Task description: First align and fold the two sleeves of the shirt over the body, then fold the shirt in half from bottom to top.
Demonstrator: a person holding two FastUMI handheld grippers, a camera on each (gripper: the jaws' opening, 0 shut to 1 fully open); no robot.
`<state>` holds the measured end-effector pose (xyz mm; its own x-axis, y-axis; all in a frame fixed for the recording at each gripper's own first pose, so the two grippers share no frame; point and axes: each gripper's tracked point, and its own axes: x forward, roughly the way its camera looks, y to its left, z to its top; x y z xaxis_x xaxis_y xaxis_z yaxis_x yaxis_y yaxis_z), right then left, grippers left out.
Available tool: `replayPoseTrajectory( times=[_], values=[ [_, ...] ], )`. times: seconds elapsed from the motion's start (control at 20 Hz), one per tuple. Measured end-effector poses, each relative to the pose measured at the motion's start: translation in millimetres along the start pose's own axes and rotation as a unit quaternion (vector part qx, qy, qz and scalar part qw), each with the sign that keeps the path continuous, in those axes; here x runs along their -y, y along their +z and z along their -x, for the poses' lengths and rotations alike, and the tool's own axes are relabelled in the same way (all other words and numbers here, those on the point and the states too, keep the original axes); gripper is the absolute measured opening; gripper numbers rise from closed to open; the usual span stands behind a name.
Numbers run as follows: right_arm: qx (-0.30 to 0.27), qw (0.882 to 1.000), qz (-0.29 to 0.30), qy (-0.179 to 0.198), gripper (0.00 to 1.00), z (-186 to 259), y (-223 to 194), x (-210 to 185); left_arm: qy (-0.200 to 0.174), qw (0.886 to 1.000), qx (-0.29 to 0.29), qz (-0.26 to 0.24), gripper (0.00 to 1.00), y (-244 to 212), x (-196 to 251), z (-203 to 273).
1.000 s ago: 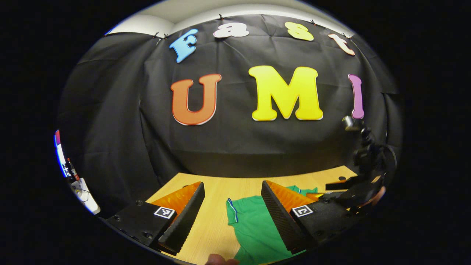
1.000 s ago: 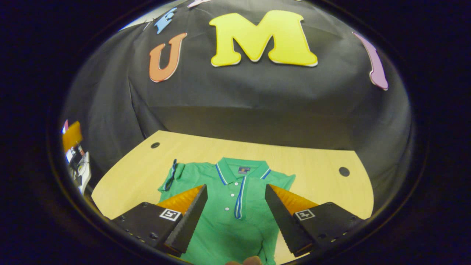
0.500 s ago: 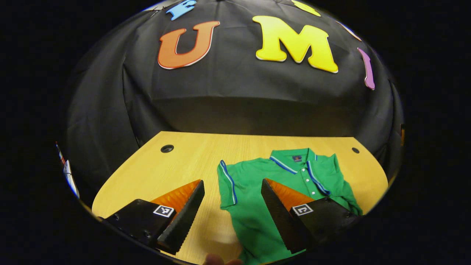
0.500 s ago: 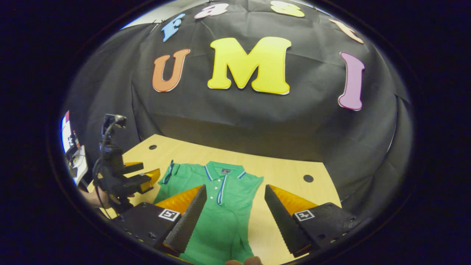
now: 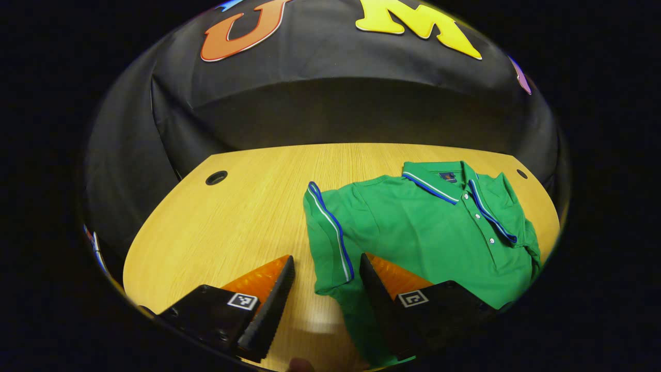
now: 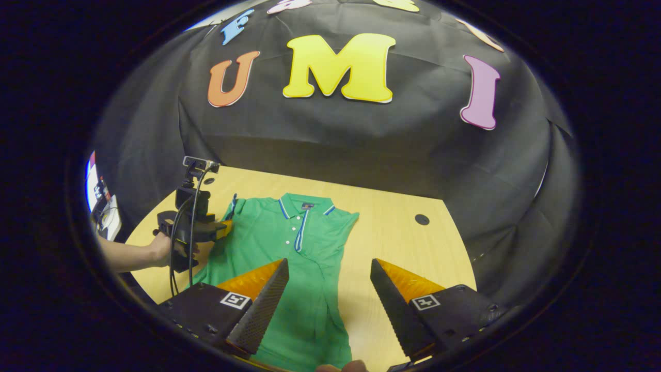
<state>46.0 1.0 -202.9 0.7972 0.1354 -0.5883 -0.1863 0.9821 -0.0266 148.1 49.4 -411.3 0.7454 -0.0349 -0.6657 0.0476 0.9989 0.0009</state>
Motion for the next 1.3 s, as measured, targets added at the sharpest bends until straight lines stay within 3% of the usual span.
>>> replayPoseTrajectory(
  times=[0.05,0.1,0.15,0.2,0.25,0.3,0.5,0.55,0.95,1.3],
  values=[
    [-0.002,1.0,-0.005,-0.002,0.96,0.6,-1.0,2.1,0.002,1.0,0.0,0.004,0.76,0.6,-2.2,-1.0],
    [-0.002,1.0,-0.01,-0.005,0.96,0.1,-1.9,4.8,0.002,1.0,-0.002,0.008,0.78,-1.3,-6.3,-2.5],
    [-0.003,1.0,-0.015,-0.007,0.98,-1.5,-3.0,6.7,-0.005,1.0,-0.004,0.02,0.58,-2.5,-5.2,-3.2],
    [-0.004,1.0,-0.02,-0.008,0.96,-2.8,-3.1,8.3,-0.009,1.0,-0.002,0.026,0.52,-1.3,-5.2,-3.9],
    [-0.005,1.0,-0.024,-0.009,0.96,-4.6,-3.5,7.3,-0.017,0.999,-0.002,0.03,0.53,-1.0,-5.1,-3.6],
    [-0.006,1.0,-0.026,-0.007,0.96,-6.0,-3.8,6.1,-0.022,0.999,-0.003,0.032,0.42,-1.0,-5.4,-2.9],
    [-0.013,0.999,-0.031,0.0,0.96,-7.5,-7.6,-0.8,-0.029,0.999,0.0,0.032,0.27,4.5,-11.6,-1.8],
    [-0.012,0.999,-0.03,0.001,0.96,-7.1,-7.3,-2.2,-0.037,0.999,0.003,0.038,0.16,7.0,-10.5,-0.1],
    [-0.011,0.999,-0.042,-0.005,0.96,-9.0,-8.6,6.3,-0.054,0.996,0.03,0.067,0.04,34.8,-14.3,17.6],
    [-0.003,0.998,-0.06,-0.001,0.96,-5.9,-8.8,5.2,-0.064,0.997,0.046,0.016,0.04,73.5,25.9,43.0]
  ],
)
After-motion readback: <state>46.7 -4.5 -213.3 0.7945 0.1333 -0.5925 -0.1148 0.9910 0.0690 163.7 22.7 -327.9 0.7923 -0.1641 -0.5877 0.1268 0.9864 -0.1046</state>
